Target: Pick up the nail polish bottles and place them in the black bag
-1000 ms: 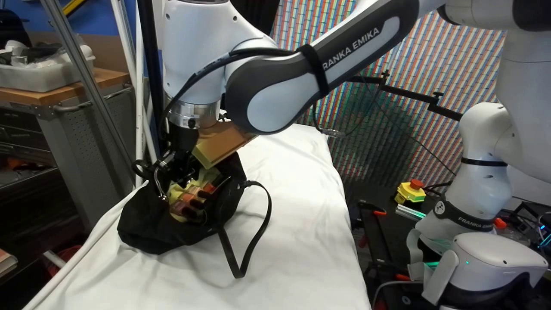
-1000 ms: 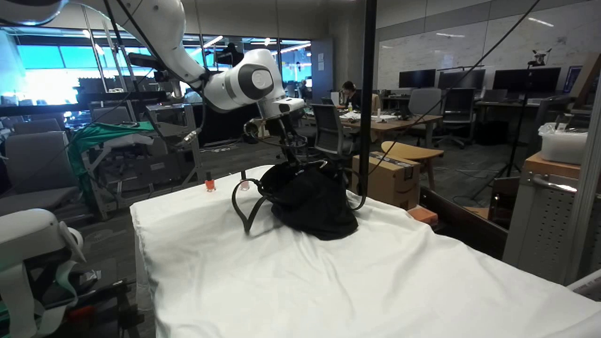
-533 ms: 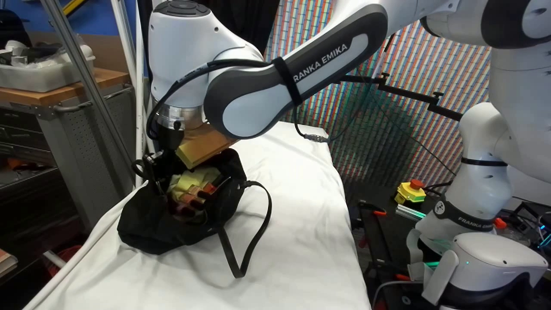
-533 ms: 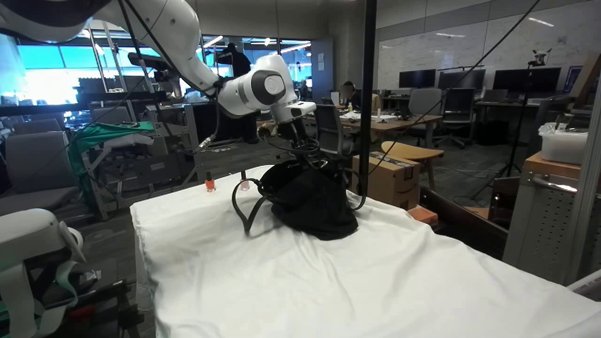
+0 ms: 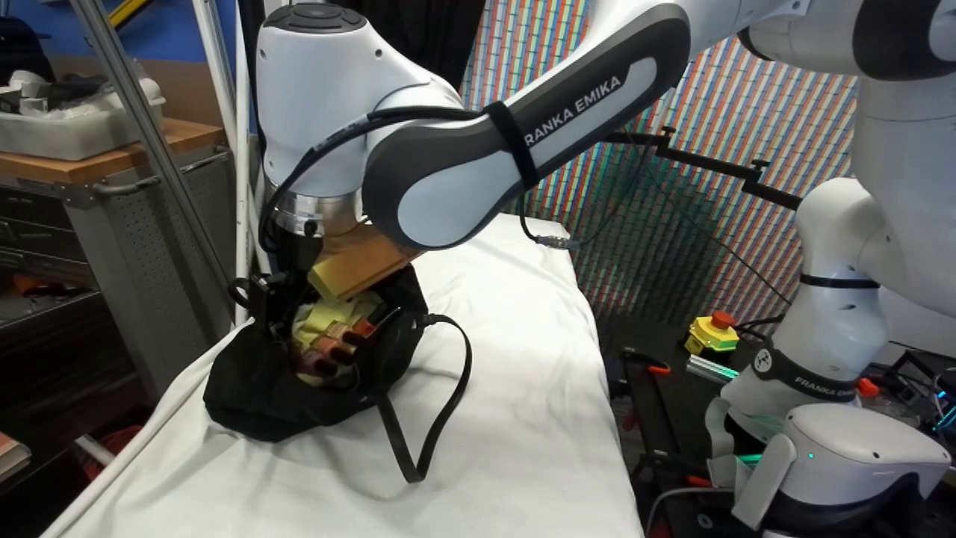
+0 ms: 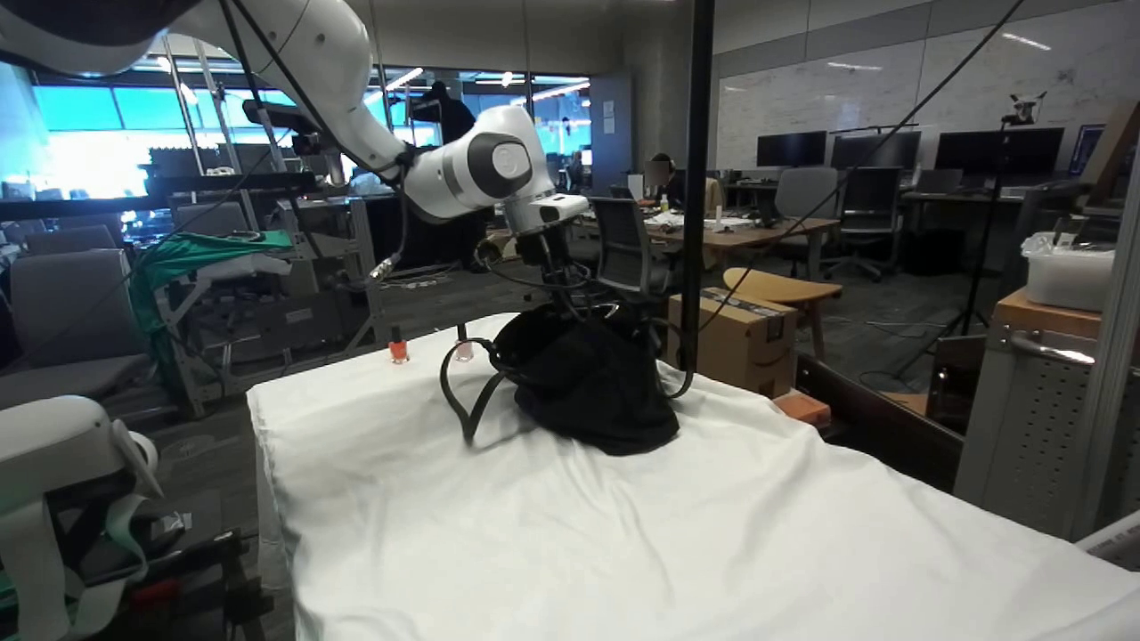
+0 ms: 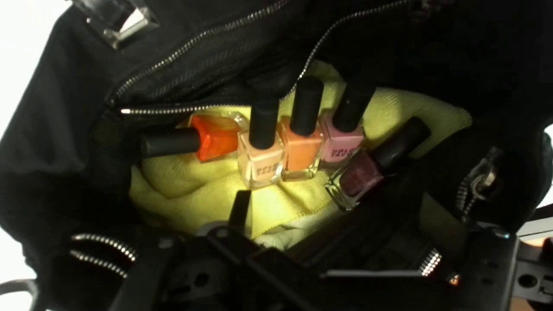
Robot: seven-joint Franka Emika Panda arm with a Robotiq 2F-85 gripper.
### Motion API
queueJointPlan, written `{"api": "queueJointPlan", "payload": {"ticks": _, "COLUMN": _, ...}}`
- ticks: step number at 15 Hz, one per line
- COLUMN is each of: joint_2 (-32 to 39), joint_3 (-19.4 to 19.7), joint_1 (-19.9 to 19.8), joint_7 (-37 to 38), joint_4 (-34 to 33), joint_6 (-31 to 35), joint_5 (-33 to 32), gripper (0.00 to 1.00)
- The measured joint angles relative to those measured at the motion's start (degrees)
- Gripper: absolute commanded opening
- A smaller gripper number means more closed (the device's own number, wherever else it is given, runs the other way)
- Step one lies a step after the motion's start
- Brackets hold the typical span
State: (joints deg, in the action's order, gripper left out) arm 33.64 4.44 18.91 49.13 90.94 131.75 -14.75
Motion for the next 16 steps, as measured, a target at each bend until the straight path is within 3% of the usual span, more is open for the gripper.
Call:
{"api": "queueJointPlan", "payload": {"ticks": 9, "joint_2": -8.13, "joint_3": -2.15, "joint_1": 9.47, "joint_7": 19.67, "joint_4": 14.12, "joint_6": -0.81, "joint_5": -7.87, "gripper": 1.00}}
{"api": "queueJointPlan", "payload": {"ticks": 16, "joint_2": -11.34, "joint_3": -8.93, "joint_1": 10.76, "joint_7": 24.37, "joint_4": 19.03, "joint_6": -3.42, "joint_5": -8.94, "gripper": 1.00}}
